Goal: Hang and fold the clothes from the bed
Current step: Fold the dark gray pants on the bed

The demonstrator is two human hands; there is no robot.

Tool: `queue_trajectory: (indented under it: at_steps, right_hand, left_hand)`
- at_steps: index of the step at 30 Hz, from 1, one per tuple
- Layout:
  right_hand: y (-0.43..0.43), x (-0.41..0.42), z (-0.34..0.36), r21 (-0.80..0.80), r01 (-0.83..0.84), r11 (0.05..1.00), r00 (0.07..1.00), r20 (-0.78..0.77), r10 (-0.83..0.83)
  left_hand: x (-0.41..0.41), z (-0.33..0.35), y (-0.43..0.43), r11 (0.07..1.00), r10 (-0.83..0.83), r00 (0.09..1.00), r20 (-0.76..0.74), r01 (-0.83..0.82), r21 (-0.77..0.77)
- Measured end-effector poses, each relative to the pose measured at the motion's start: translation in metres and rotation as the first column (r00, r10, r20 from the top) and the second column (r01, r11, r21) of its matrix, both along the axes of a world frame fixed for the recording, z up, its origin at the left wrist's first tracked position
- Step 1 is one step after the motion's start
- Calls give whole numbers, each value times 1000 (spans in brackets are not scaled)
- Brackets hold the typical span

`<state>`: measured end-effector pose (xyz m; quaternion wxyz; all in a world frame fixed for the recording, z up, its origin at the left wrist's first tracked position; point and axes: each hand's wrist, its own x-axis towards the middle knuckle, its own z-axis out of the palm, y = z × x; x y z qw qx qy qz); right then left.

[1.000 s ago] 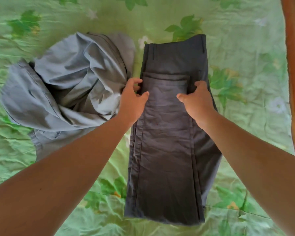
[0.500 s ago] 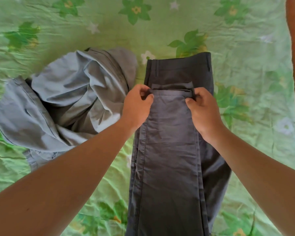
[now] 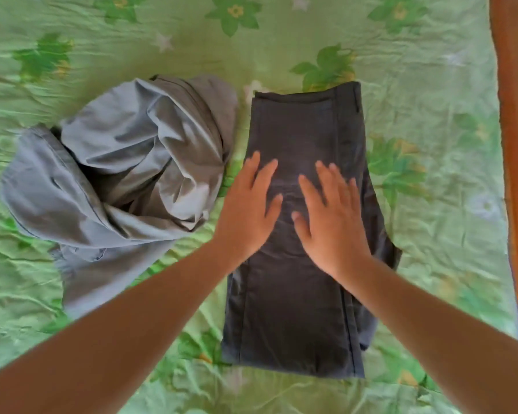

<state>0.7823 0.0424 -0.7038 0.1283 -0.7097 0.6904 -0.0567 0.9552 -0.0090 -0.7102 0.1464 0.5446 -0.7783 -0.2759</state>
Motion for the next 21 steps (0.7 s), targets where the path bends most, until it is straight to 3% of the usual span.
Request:
queue_trajectory:
  at_steps: [4, 7, 10, 14, 17, 19, 21]
  right_hand:
    - [109, 7, -39, 189, -184, 965, 969, -133, 210]
    - [109, 13, -54, 216, -133, 967, 970, -170, 171]
    - [111, 17, -51, 206, -94, 974, 970, -200, 136]
    - [163, 11, -29, 192, 5, 981, 981, -189, 32]
    - [212, 10, -15, 195, 249, 949, 968, -63, -241]
    - [231, 11, -11, 267, 446, 854, 858, 143, -493]
    - [232, 7, -2, 430, 498, 753, 650, 389, -653]
  left_hand:
    - [48, -47, 125, 981, -188, 898, 398, 193, 29]
    - [52, -63, 130, 979, -191, 874, 447, 201, 25]
    - [47, -58, 131, 992, -115, 910, 399, 123, 7]
    - [56, -28, 170, 988, 52, 964, 263, -88, 126]
    - [71, -12, 204, 913, 221, 974, 55, -226, 340]
    - [78, -7, 214, 839, 292, 956, -23, -244, 487]
    - [83, -7, 216, 782, 374, 918, -132, -236, 577]
